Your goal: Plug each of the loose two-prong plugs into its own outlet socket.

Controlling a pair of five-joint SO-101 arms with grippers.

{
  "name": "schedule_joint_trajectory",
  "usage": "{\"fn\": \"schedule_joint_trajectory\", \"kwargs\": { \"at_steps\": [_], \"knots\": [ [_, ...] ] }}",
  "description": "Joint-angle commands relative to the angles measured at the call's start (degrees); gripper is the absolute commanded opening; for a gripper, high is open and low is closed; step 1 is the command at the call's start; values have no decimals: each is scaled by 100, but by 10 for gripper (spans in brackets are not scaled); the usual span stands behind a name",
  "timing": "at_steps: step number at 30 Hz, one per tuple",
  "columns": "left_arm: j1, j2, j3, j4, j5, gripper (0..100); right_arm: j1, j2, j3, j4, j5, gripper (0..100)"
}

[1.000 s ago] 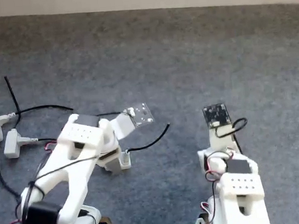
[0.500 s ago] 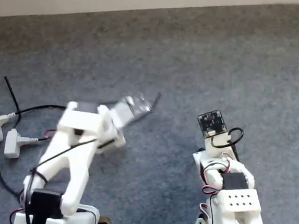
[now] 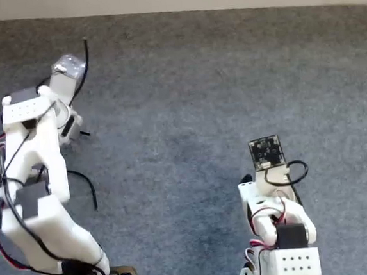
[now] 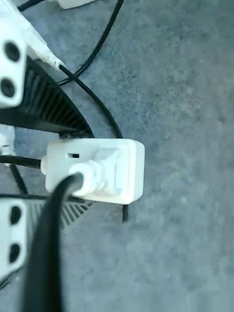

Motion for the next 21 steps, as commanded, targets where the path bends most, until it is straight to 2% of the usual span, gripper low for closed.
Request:
{"fn": "schedule_joint_trajectory", "kwargs": {
  "at_steps": [1, 7, 10, 17, 21],
  "knots": [
    [-75, 629, -804, -26, 501, 4, -13, -936, -40, 716, -105, 26],
    [-75, 1385, -1182, -62, 651, 7, 4, -840, 4, 831, -123, 26],
    [-92, 1622, -1420, -26, 765, 12, 4, -857, 110, 1130, -440, 26],
    [-84, 1525, -1455, -18, 897, 218, 4, -848, 884, 963, -466, 26],
    [-66, 1385, -1508, 185, 870, 267, 4, -848, 1068, 927, -475, 26]
  ]
}}
